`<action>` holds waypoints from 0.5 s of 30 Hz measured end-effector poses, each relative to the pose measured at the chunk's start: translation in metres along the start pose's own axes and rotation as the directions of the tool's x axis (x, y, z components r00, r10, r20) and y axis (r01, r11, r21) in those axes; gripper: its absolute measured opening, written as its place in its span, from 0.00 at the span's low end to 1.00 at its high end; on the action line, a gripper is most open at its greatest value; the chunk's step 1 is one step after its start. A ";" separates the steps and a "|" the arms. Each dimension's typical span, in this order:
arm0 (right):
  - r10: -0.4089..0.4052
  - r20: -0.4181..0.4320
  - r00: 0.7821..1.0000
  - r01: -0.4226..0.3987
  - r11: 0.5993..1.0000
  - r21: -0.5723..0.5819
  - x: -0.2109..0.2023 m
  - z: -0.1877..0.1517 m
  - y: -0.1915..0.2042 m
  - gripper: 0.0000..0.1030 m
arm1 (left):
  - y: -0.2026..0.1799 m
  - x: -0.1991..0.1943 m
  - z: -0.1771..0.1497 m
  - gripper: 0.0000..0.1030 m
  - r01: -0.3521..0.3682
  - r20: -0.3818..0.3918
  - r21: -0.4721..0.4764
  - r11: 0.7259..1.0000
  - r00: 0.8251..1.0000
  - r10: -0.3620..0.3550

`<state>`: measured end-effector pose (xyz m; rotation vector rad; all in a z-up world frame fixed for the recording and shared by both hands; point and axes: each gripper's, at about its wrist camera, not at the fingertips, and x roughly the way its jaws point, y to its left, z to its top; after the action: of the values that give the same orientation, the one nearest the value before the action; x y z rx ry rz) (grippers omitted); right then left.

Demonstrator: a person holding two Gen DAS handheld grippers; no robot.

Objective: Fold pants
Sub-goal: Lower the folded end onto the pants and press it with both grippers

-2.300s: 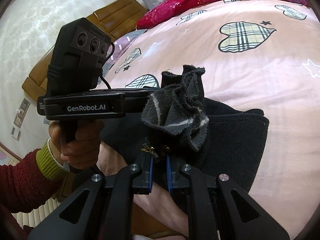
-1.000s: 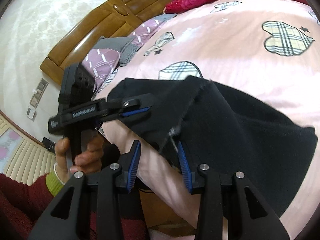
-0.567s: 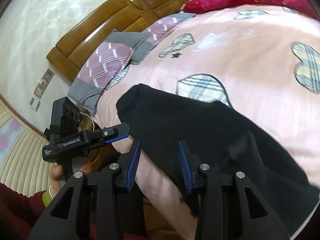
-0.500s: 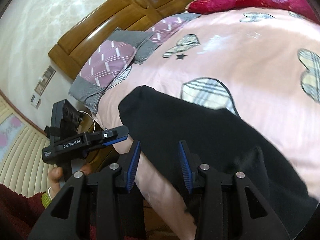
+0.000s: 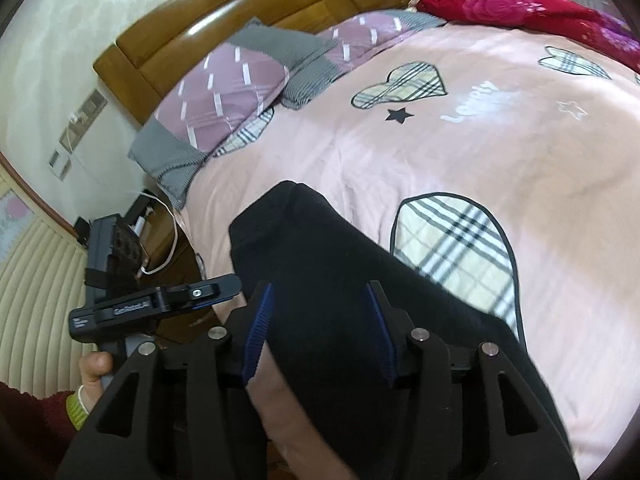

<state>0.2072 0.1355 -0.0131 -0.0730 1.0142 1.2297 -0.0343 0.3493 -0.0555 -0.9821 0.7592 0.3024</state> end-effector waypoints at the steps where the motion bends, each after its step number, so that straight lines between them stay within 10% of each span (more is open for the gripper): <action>1: -0.003 -0.014 1.000 0.003 1.000 -0.005 0.006 0.004 0.000 0.48 | 0.003 0.002 0.002 0.75 0.001 0.002 -0.008 1.000 1.000 -0.001; 15: 0.000 -0.314 0.950 -0.066 0.978 -0.200 0.137 0.083 0.004 0.48 | 0.018 0.039 0.031 0.78 0.061 0.000 -0.078 0.995 0.998 -0.061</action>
<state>0.2506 0.2842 -0.0546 -0.4280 1.1582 1.3802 -0.0032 0.3811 -0.0845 -1.0773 0.7227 0.2797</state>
